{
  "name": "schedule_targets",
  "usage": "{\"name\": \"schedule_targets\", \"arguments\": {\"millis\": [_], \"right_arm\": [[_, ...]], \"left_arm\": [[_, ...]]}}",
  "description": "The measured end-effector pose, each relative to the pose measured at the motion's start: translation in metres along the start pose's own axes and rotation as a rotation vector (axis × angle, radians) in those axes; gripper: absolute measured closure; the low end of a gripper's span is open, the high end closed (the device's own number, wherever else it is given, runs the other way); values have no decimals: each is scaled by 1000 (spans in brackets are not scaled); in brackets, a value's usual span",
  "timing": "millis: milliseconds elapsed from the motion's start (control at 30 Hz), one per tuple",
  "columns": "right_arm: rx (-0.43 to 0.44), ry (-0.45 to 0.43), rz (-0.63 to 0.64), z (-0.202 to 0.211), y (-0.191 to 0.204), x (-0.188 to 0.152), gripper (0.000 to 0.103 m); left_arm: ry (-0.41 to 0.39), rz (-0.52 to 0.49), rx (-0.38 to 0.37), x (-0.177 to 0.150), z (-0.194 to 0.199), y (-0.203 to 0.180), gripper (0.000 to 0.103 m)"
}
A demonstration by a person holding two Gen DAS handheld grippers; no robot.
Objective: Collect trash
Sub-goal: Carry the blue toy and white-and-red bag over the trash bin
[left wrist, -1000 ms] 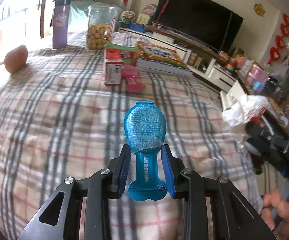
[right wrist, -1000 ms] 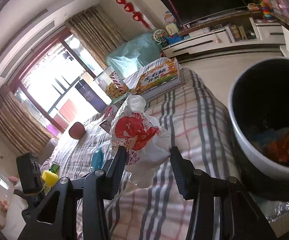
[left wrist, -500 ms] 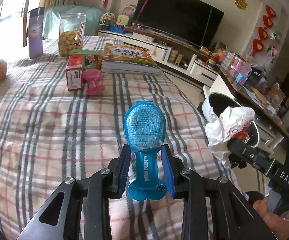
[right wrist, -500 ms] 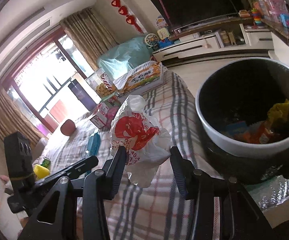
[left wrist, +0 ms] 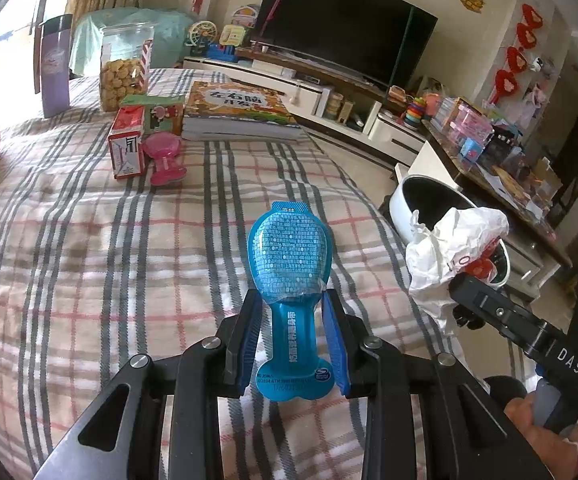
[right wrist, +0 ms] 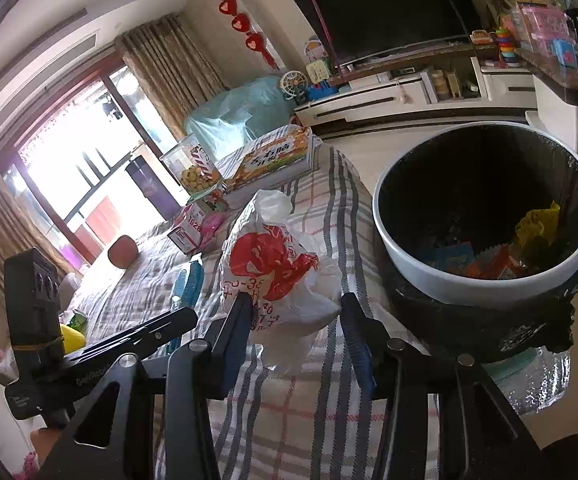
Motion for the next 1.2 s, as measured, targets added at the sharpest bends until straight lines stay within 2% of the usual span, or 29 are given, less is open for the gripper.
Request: {"name": "schedule_targets", "arguments": {"millis": [667,1200], "right_arm": [[-77,-43,-22,28,-28,4,57],[-177,-65,-64,55,-77,16,57]], "left_arm": [[17,-54,-52,3,-7,-33,74],[34,-154,-107,12,-30,-83,74]]}}
Point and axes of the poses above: each gripper's, at about its wrist camera, not at the fingertips, and z roughly against the way its jaws point, y to its left, x to its top, the point moved 3 cm from there along -z, roughly the way its jaws point, and after that the axes turned 11 degrees about z, right-handed, at the moved point
